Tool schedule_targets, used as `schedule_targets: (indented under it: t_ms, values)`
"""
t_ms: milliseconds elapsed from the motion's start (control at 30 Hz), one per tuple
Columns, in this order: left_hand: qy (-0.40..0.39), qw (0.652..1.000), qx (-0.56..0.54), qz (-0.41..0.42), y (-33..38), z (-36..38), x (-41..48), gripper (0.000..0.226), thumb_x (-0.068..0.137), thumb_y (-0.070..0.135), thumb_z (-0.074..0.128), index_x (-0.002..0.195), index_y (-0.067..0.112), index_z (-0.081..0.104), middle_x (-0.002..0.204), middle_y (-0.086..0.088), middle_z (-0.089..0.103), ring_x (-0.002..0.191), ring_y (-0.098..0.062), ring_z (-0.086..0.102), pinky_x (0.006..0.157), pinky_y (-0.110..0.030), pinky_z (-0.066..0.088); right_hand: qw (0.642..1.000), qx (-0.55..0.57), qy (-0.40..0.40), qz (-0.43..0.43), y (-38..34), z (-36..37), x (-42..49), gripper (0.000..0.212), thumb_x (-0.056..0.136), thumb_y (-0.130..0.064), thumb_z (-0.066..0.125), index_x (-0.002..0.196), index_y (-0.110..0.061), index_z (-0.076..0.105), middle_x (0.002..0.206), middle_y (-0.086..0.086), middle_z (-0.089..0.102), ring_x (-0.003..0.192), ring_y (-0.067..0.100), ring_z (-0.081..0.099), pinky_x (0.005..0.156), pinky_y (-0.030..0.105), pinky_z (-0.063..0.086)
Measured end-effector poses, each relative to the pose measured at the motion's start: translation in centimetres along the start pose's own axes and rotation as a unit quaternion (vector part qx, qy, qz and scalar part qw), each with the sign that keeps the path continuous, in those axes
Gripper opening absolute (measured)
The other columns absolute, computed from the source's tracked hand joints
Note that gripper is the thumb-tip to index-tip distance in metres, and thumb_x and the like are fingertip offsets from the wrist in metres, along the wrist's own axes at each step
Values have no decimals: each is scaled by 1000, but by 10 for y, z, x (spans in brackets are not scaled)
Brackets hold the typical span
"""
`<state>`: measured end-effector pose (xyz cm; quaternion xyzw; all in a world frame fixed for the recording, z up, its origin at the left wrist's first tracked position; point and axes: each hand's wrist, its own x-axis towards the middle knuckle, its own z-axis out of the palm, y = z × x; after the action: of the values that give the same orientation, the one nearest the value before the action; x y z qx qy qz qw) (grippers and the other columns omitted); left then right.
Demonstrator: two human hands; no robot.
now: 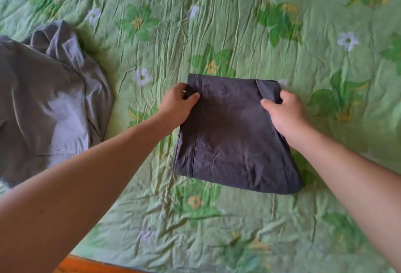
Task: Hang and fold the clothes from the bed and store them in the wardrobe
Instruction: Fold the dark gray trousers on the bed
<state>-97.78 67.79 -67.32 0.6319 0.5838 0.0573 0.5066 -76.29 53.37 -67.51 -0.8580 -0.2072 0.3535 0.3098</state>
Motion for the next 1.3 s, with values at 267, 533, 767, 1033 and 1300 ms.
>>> schedule_targets:
  t_ms: [267,533,767,1033,1300]
  values:
    - [90,897,334,275,-42,21,-63,72,97,45,48,159,26,16,165,-10,8,153,-32,9,122,-50,19,863,-330,92,-370,36,9,-62,58,95,-37,55,149,-16,44,159,18,31,146,40,31,115,62,26]
    - [14,841,459,286,-106,47,-75,75,96,56,45,160,29,17,167,-16,2,155,-31,0,121,-55,17,862,-441,-9,-248,94,23,-45,89,90,-75,31,162,-24,13,170,3,-2,154,38,13,117,69,11]
    - [117,825,445,329,-50,31,-36,68,98,55,42,157,28,26,165,-15,14,153,-32,10,118,-61,16,856,-374,68,-352,45,25,-13,73,96,-60,43,159,-29,22,168,15,6,153,41,10,116,68,14]
    - [-48,824,502,257,25,18,36,62,93,50,49,148,26,34,137,-15,44,125,-39,43,98,-54,43,868,-422,-57,-257,2,10,36,71,91,-57,55,153,-27,34,148,13,44,134,41,37,110,54,35]
    - [-266,852,427,144,87,-18,21,15,82,20,70,76,14,58,73,-3,59,69,-24,57,58,-30,43,894,-365,-234,-112,-61,-37,26,13,72,-23,73,74,-16,62,74,4,64,69,22,62,52,29,37]
